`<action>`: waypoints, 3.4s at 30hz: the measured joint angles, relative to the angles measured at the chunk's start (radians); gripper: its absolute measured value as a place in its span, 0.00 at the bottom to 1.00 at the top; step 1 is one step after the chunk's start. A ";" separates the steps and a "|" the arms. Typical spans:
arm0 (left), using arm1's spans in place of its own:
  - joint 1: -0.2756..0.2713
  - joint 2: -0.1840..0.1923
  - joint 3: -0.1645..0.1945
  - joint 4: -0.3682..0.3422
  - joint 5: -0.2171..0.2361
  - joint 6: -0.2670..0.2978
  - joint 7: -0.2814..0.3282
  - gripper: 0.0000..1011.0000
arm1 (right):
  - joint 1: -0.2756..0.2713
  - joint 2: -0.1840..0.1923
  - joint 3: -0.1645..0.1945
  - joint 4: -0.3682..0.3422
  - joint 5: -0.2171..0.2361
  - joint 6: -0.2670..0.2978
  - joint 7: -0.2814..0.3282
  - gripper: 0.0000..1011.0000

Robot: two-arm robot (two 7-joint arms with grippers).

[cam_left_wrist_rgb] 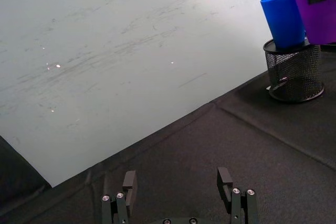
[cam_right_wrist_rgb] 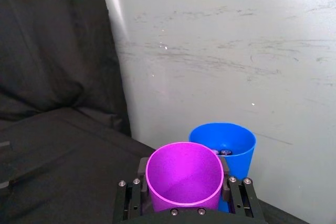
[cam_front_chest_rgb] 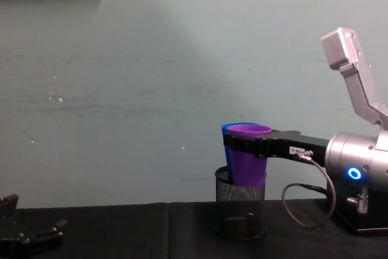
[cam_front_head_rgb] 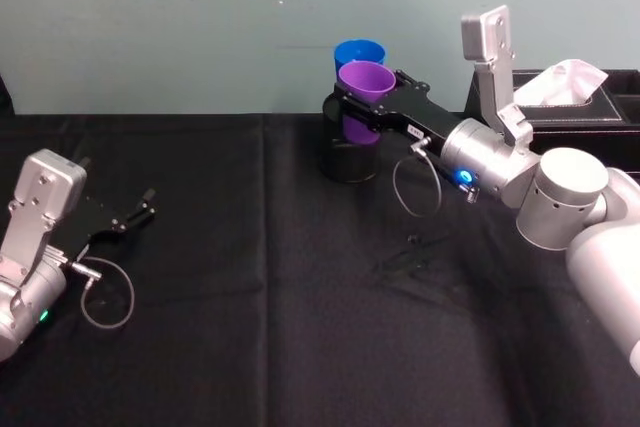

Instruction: Pick up one cup with a gripper and tap it against the other cup.

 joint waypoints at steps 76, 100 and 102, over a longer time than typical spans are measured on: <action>0.000 0.000 0.000 0.000 0.000 0.000 0.000 0.99 | 0.093 -0.049 0.031 0.136 -0.032 -0.017 0.041 0.74; 0.000 0.000 0.000 0.000 0.000 0.000 0.000 0.99 | 0.093 -0.049 0.031 0.136 -0.032 -0.017 0.040 0.74; 0.000 0.000 0.000 0.000 0.000 0.000 0.000 0.99 | 0.093 -0.049 0.031 0.136 -0.032 -0.017 0.040 0.74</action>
